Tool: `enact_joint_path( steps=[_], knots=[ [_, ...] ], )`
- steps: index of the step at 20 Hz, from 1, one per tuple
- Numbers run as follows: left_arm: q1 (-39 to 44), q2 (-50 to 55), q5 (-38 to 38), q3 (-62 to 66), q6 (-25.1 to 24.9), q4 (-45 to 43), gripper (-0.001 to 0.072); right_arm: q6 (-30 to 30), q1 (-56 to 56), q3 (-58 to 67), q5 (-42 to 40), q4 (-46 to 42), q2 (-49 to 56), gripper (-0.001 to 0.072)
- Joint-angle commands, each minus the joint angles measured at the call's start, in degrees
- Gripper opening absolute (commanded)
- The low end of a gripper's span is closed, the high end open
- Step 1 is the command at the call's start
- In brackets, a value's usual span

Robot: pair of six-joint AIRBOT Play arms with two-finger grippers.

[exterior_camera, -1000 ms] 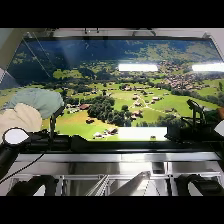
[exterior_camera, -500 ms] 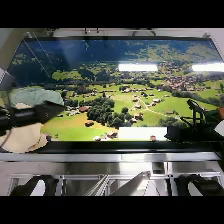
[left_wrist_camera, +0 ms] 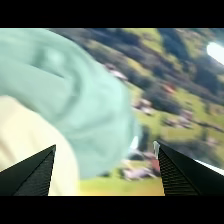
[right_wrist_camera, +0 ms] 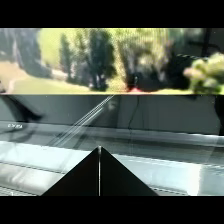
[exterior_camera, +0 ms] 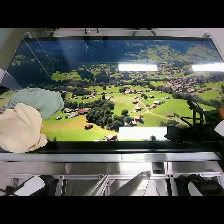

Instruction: Fold the shirts.

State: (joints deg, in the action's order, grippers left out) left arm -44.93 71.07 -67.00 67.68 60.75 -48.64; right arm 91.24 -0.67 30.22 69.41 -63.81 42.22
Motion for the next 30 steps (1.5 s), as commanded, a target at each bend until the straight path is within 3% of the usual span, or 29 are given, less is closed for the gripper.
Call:
enact_joint_path(
  steps=[1, 6, 10, 11, 12, 13, 18, 23, 27, 30],
  knots=[
    [0.46, 16.11, 2.16, 12.5, -0.48, -8.04, 0.072, 0.02, 0.04, -0.02, 0.0, 0.02, -0.04, 0.0017],
    [5.18, 34.34, -0.44, 24.2, 3.04, -17.86, 0.072, 0.04, 0.04, -0.02, -0.04, 0.02, -0.04, 0.0017],
    [8.57, 43.54, -6.4, 33.18, 4.2, -17.18, 0.0711, 0.02, 0.04, -0.02, -0.13, 0.02, -0.04, 0.0017],
    [9.79, 45.18, -8.87, 35.6, 5.27, -16.48, 0.0622, 0.02, 0.04, -0.02, -0.22, 0.02, -0.04, 0.0016],
    [11.06, 46.23, -11.23, 37.68, 5.38, -14.34, 0.0397, 0.02, 0.04, -0.02, -0.24, 0.0, -0.04, 0.0017],
    [12.37, 46.93, -13.57, 39.82, 5.29, -12.0, -0.0002, 0.02, 0.04, -0.02, -0.24, 0.0, -0.04, 0.0017],
    [19.45, 43.3, -18.23, 50.31, 5.07, 9.25, 0.002, 0.02, 0.04, -0.02, -0.44, 0.0, -0.04, 0.0017],
    [29.22, 30.67, -18.01, 46.71, 2.67, 39.36, 0.0022, 0.02, 0.04, -0.02, -0.61, 0.0, -0.04, 0.0017],
    [41.09, 24.3, -22.56, 46.38, 2.69, 41.79, 0.0021, 0.02, 0.04, -0.02, -0.61, 0.02, -0.04, 0.0017],
    [49.7, 23.93, -22.8, 46.38, 2.86, 33.55, 0.0021, 0.02, 0.04, -0.02, -0.57, 0.02, -0.04, 0.0017]
  ],
)
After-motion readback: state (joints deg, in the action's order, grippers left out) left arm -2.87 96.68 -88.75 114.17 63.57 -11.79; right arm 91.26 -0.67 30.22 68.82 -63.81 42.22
